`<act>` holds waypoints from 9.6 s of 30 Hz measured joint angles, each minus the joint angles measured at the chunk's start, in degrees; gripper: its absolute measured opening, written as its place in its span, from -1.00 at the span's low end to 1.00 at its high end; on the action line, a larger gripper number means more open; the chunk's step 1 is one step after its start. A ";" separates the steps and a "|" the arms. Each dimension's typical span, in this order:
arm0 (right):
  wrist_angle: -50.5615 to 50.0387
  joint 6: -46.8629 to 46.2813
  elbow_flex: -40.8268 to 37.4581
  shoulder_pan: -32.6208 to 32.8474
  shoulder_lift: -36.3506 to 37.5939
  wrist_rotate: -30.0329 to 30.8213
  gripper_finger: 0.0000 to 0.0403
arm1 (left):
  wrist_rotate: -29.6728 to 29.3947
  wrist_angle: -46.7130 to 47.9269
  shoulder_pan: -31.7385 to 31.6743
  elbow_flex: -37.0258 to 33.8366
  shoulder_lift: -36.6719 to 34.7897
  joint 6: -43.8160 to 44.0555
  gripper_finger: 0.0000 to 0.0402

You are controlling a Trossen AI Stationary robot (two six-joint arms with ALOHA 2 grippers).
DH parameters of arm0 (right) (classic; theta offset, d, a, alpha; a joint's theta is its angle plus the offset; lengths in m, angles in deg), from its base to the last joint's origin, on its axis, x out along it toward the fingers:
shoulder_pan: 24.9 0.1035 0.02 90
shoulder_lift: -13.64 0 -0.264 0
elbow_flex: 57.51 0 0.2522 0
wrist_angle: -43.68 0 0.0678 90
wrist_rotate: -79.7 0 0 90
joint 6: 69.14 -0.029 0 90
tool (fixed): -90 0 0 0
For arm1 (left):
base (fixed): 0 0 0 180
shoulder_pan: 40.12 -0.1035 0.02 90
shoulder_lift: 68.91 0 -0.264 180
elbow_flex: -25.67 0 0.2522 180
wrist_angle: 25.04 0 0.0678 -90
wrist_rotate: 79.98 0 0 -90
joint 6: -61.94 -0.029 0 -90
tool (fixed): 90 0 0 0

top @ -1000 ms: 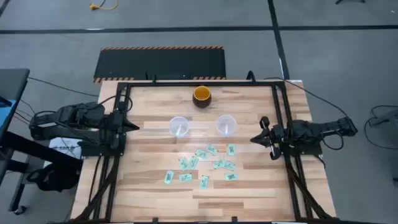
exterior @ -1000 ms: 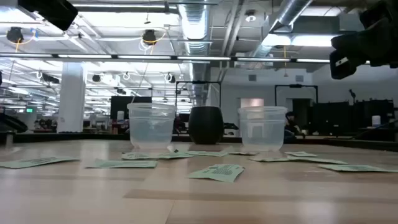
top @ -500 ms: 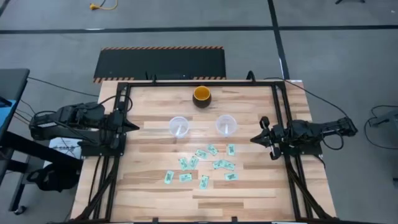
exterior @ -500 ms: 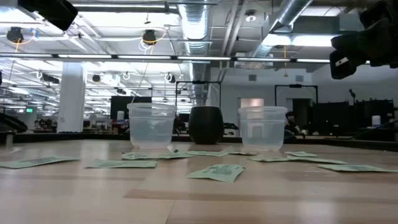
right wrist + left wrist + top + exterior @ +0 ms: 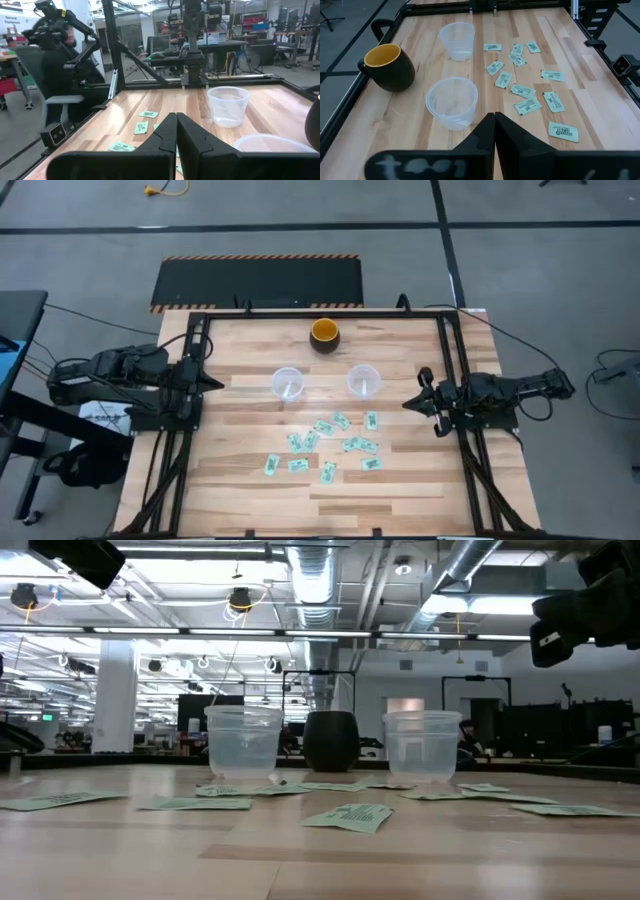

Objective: Pick and place Stevia / Truvia into bins

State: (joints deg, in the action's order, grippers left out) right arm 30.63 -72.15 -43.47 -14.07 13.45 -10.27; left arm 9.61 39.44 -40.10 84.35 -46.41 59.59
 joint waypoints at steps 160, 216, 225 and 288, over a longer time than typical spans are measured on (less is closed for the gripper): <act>17.50 -1.95 -0.02 0.04 -0.13 0.02 -1.00 | 8.94 -40.76 0.00 -40.46 -22.13 -3.91 -1.00; 6.84 4.60 2.45 -0.04 -0.17 34.04 -0.89 | 8.96 -40.74 0.01 -40.51 -22.13 -3.91 -1.00; 3.63 4.58 2.56 0.00 -0.31 24.61 -0.44 | 8.96 -40.74 -0.01 -40.51 -22.13 -4.48 -1.00; 2.01 -8.42 18.18 2.05 -61.74 9.08 -0.39 | 8.96 -41.13 -0.01 -40.51 -22.13 -4.53 -1.00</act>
State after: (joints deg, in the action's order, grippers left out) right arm 32.64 -80.58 -25.30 -12.01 -48.29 -1.18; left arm 18.57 -1.69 -40.11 43.84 -68.55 55.07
